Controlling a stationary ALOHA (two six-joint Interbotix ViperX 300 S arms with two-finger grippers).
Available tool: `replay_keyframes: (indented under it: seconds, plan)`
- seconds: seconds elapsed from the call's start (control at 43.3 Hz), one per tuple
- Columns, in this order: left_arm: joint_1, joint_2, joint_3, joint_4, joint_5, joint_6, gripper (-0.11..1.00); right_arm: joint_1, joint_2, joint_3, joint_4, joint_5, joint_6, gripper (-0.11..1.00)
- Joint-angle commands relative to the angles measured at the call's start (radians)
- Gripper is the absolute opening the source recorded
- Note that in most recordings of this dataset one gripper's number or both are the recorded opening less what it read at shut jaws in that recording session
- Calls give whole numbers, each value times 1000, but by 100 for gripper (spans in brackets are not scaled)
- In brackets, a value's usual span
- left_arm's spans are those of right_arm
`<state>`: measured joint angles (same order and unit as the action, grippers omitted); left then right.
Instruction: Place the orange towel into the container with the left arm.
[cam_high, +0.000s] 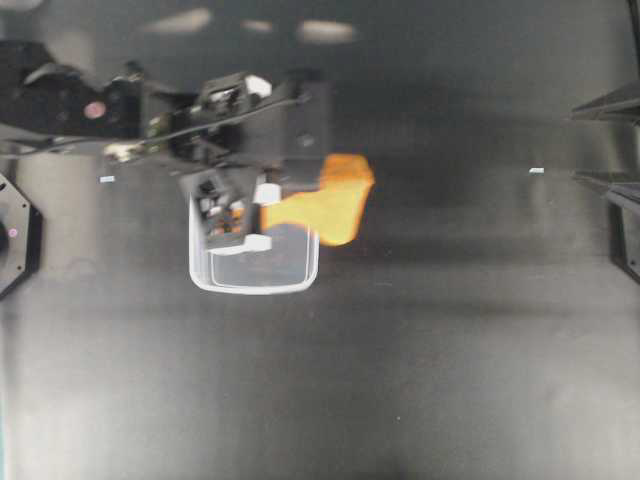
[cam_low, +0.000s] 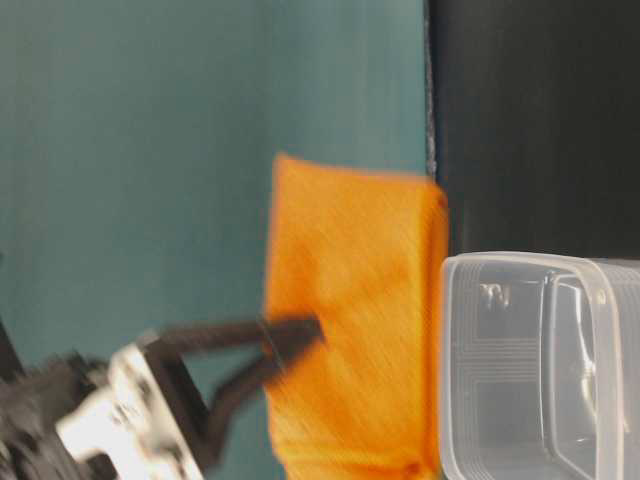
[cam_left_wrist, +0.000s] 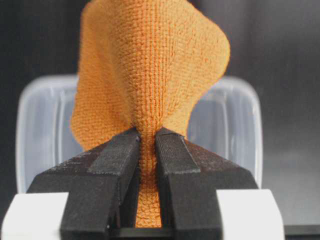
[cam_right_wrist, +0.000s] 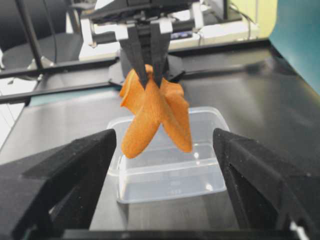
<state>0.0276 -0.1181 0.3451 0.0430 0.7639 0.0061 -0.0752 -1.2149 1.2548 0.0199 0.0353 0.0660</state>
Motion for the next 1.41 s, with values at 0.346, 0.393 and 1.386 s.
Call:
replay_keyframes:
  seconds: [0.346, 0.393, 1.386]
  plan:
    - [9, -48, 87, 2, -38, -15, 6, -2, 3, -5, -2, -9, 2, 76]
    - [14, -46, 91, 2, -38, -20, 6, -2, 3, -5, -2, -12, 3, 76]
    - [-89, -357, 196, 3, -207, -121, 86, -2, -58, -3, -2, -23, 11, 76]
